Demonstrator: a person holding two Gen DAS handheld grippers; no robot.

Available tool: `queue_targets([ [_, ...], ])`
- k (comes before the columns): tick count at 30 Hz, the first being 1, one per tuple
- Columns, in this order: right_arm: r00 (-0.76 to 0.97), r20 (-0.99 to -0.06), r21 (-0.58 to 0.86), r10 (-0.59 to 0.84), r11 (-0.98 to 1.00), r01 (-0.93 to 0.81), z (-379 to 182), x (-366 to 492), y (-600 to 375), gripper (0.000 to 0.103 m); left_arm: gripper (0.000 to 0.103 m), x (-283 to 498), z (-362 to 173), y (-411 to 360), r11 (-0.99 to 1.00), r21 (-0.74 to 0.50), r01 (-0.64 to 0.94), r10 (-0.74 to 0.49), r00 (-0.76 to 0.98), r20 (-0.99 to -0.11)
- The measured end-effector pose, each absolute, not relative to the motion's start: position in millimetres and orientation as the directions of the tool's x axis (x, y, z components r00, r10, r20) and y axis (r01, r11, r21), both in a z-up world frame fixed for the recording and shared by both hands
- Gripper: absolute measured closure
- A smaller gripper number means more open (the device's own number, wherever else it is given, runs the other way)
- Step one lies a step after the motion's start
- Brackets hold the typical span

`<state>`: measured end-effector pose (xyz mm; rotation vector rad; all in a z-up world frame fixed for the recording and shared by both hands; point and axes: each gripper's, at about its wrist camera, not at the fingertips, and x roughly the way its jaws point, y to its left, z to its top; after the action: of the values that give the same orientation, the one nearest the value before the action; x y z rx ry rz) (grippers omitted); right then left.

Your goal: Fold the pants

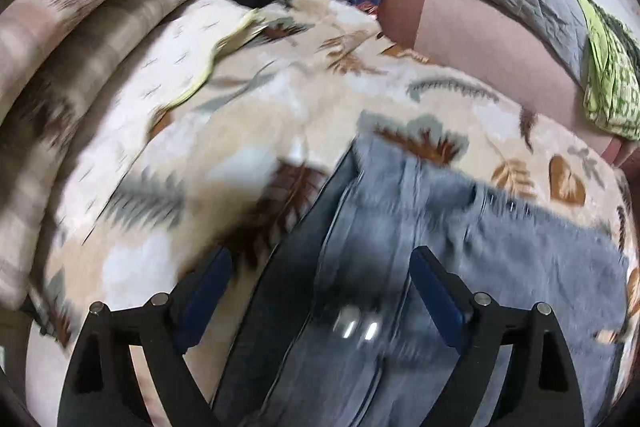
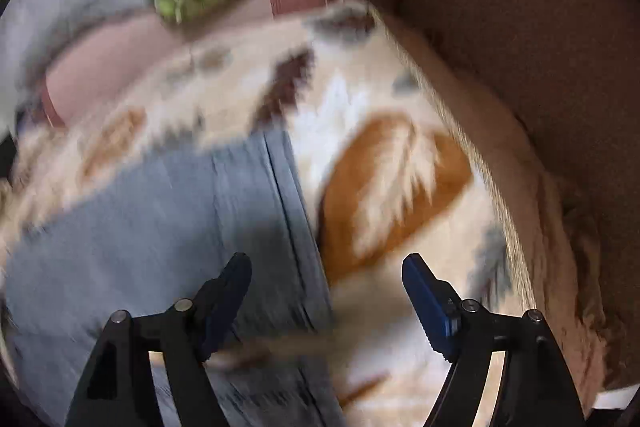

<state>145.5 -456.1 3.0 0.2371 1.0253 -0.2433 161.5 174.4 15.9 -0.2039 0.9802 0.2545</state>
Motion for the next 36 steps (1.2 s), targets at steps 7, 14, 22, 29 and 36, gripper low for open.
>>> queue_targets([
  [7,0.52,-0.853,0.116,-0.041,0.957,0.266,-8,231,-449,0.023,0.012,249,-16,175,0.953,-0.122,-0.278,0.037,0.507,-0.861],
  [14,0.452,-0.891,0.116,-0.024,0.953,0.278,-52,260,-452,0.024,0.045,290,-51,176,0.946,-0.143,-0.29,0.0,0.443,-0.897],
  [22,0.463,-0.886,0.138,0.014,0.963,0.234,-34,267,-446,0.038,0.036,295,-57,199,0.898,-0.287,-0.333,-0.117,0.448,-0.886],
  [29,0.45,-0.892,0.149,0.04,0.967,0.209,-43,276,-433,0.087,0.091,300,-48,188,0.936,-0.201,-0.288,-0.055,0.445,-0.894],
  [36,0.537,-0.843,0.159,0.028,0.967,0.201,7,249,-431,0.087,0.092,256,18,188,0.94,-0.266,-0.212,-0.096,0.583,-0.807],
])
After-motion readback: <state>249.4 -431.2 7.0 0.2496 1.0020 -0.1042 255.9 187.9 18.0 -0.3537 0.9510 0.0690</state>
